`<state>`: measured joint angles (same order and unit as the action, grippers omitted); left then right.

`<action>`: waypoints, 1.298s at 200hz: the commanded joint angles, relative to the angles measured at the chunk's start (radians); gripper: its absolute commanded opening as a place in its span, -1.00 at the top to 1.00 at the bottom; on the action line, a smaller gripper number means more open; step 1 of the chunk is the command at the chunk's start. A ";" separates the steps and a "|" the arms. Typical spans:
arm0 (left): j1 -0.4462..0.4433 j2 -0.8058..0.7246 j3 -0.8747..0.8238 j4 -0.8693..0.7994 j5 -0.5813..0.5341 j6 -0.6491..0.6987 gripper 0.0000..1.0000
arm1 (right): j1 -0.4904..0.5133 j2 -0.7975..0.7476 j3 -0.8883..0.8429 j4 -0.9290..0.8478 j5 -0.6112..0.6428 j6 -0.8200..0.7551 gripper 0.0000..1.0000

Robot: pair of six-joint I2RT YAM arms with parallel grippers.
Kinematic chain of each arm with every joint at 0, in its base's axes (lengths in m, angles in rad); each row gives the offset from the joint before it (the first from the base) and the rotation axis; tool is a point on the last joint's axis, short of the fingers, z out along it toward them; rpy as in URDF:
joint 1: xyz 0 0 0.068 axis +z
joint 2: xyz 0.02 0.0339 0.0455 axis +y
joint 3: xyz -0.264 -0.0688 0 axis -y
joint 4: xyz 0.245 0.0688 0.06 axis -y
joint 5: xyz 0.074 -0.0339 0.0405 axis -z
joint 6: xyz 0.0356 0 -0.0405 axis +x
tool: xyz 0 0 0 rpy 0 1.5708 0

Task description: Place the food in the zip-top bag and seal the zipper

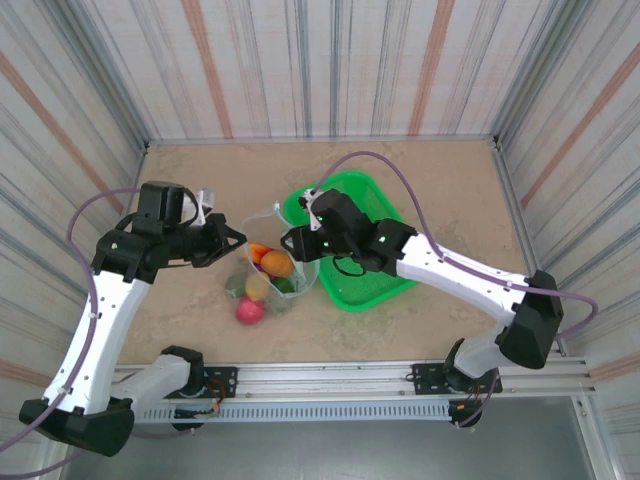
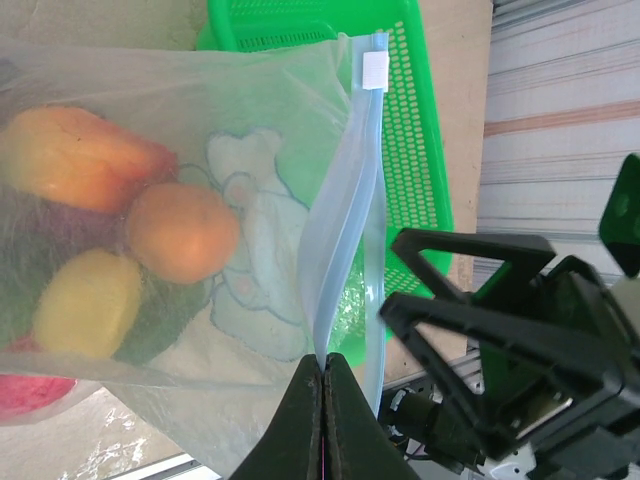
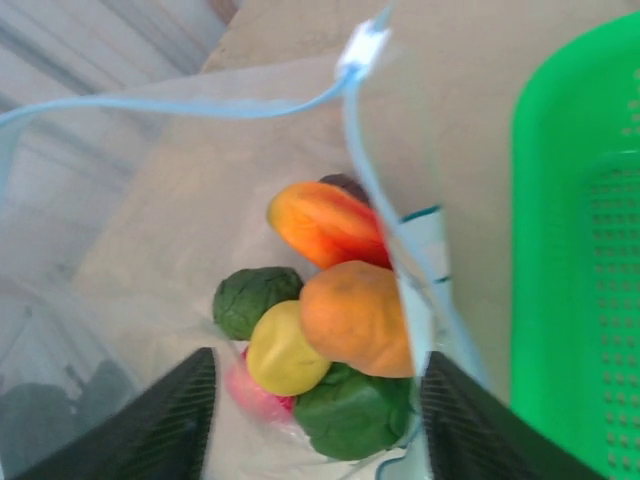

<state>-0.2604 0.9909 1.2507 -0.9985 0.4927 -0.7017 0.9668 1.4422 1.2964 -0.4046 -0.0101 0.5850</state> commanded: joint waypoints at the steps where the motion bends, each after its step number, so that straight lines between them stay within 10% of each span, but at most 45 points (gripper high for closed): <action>1: 0.015 -0.028 -0.007 -0.025 -0.003 0.032 1.00 | -0.035 -0.093 -0.062 -0.073 0.047 -0.005 0.07; 66: 0.040 -0.066 -0.036 -0.009 -0.045 0.028 1.00 | -0.091 -0.263 -0.217 -0.235 0.052 0.007 0.49; 167: 0.073 -0.040 -0.039 -0.026 -0.015 0.063 1.00 | 0.081 -0.351 -0.352 -0.489 -0.211 0.086 0.21; 259: 0.102 -0.045 -0.081 0.004 0.021 0.071 1.00 | 0.010 -0.164 -0.422 -0.282 0.023 0.046 -0.30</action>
<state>-0.1692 0.9508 1.1919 -0.9981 0.4713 -0.6468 1.0512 1.2274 0.8822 -0.8070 -0.1062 0.6468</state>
